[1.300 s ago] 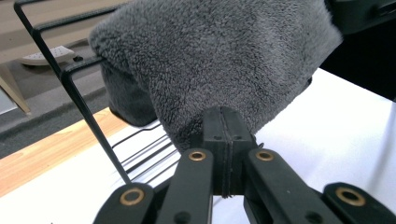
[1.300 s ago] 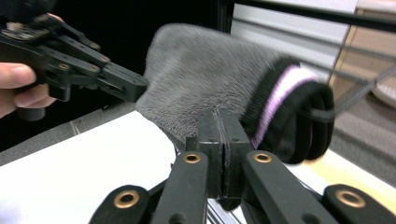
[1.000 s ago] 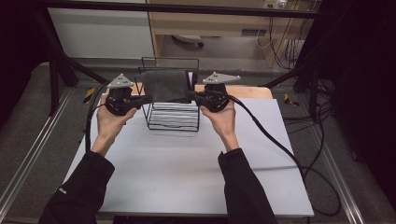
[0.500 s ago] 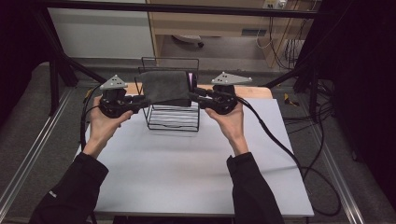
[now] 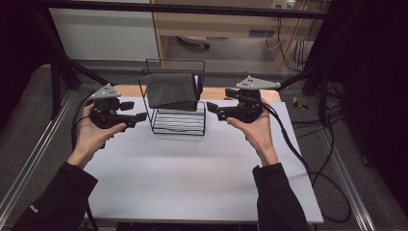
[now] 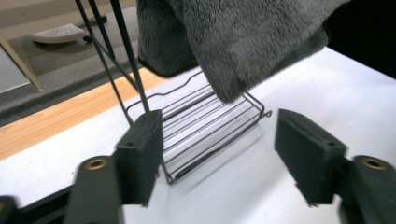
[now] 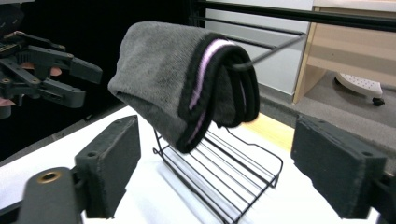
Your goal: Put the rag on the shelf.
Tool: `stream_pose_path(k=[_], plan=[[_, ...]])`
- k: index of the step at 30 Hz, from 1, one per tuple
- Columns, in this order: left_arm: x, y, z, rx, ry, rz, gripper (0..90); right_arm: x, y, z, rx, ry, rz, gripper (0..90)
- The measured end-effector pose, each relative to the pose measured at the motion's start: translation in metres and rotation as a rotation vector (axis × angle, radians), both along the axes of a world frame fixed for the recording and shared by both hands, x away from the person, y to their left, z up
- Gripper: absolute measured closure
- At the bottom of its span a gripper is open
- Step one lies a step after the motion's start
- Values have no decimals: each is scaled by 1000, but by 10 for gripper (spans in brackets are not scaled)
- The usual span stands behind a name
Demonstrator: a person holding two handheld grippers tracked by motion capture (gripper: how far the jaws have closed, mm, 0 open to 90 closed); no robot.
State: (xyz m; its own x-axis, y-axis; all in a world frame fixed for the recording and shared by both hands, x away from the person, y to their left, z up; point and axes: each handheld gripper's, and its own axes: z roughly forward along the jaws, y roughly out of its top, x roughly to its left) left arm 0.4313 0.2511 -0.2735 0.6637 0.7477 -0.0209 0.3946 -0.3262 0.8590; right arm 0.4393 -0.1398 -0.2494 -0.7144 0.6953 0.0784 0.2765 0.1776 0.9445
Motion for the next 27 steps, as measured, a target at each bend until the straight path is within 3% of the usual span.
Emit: stream_pose_path(k=[6, 10, 20, 27], plan=[[-11, 3, -7, 7, -19, 6, 109, -9, -17, -8, -13, 16, 15, 54], [-17, 5, -17, -4, -10, 8, 53, -17, -28, -16, -22, 28, 6, 27], [-34, 6, -58, -18, 9, -15, 60, -30, -53, -62, -14, 84, -21, 9], [-40, 3, -90, -10, 19, -47, 80, -36, -65, -101, -17, 140, 3, 8]])
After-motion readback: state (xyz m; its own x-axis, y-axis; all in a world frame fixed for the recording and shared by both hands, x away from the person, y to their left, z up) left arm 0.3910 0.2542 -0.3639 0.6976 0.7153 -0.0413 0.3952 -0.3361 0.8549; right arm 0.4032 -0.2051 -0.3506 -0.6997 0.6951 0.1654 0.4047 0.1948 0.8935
